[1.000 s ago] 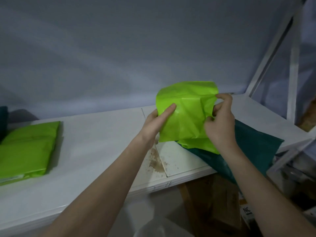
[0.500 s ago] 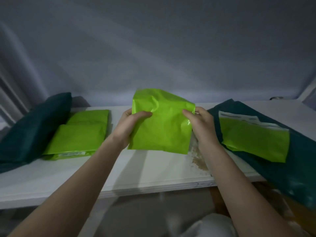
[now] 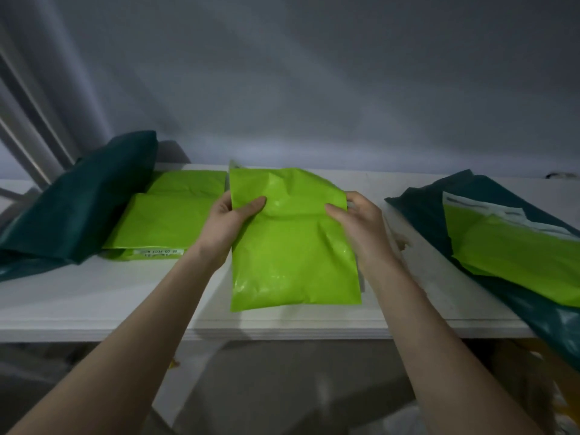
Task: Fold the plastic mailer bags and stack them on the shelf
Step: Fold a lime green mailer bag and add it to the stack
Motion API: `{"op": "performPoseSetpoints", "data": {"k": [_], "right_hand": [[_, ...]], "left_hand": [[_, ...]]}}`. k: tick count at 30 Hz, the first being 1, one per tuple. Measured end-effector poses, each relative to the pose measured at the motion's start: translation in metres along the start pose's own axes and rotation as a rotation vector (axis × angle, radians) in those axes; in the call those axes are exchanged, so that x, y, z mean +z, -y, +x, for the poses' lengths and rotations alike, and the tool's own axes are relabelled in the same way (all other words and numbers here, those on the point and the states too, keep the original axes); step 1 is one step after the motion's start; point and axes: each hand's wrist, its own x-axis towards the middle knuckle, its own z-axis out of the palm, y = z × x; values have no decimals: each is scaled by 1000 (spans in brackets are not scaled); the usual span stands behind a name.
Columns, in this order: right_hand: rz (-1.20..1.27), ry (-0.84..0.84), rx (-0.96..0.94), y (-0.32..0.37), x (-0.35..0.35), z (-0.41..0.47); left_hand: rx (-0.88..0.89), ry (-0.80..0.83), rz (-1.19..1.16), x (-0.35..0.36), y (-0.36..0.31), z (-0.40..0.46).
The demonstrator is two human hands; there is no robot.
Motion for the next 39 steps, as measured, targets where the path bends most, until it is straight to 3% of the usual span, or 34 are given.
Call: {"op": "performPoseSetpoints", "data": {"k": [8, 12, 16, 19, 22, 26, 32, 39], "right_hand": [[-156, -8, 9, -19, -1, 10], [-281, -65, 112, -42, -5, 16], [-524, -13, 198, -44, -5, 13], [-861, 48, 19, -43, -2, -1], [-1050, 195, -171, -52, 10, -17], [-1262, 404, -120, -67, 15, -26], [-1337, 452, -89, -70, 13, -27], [-1284, 371, -106, -50, 11, -6]], "left_hand": [[21, -19, 56, 0, 5, 9], [3, -59, 456, -5, 26, 17], [166, 58, 963, -3, 41, 10], [231, 120, 1098, 7, 49, -1], [193, 242, 1300, 7, 66, -3], [167, 366, 1562, 2, 80, -4], [177, 400, 1699, 2, 77, -8], [149, 286, 1559, 6, 48, 1]]}}
